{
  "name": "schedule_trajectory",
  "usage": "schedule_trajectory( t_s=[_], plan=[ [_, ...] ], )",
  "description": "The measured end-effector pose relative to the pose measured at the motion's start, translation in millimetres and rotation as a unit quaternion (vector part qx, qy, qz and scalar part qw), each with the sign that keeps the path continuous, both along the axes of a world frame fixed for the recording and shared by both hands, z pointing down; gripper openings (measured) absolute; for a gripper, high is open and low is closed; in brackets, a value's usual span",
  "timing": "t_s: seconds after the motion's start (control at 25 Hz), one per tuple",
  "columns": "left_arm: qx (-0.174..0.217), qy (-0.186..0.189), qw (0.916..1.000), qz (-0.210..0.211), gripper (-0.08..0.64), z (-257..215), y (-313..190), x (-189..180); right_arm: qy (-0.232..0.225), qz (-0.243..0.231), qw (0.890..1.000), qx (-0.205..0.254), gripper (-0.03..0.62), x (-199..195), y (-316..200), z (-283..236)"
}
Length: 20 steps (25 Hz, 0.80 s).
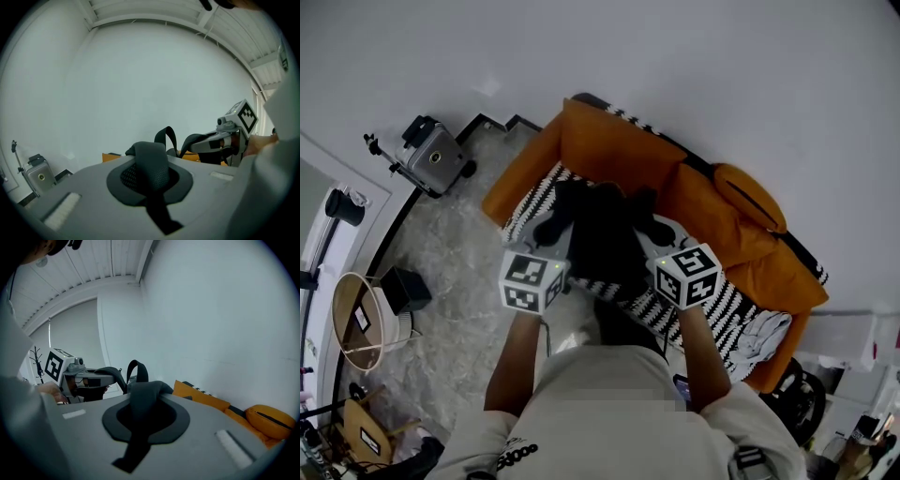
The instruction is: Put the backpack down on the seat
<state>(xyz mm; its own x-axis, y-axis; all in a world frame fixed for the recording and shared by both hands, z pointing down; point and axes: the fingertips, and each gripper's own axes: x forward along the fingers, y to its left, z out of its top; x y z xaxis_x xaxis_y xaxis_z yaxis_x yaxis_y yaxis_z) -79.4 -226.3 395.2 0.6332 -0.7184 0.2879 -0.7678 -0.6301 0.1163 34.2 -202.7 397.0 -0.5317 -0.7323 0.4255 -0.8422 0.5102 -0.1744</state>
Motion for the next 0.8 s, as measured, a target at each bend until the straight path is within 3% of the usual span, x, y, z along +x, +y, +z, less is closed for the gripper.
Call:
schedule_trajectory(
  t_s=[0.8],
  plan=[
    [-0.061, -0.026, 0.9976, 0.02, 0.012, 66, -96, 23, -0.004, 0.008, 0.997, -0.071, 0.014, 22, -83, 68]
  ],
)
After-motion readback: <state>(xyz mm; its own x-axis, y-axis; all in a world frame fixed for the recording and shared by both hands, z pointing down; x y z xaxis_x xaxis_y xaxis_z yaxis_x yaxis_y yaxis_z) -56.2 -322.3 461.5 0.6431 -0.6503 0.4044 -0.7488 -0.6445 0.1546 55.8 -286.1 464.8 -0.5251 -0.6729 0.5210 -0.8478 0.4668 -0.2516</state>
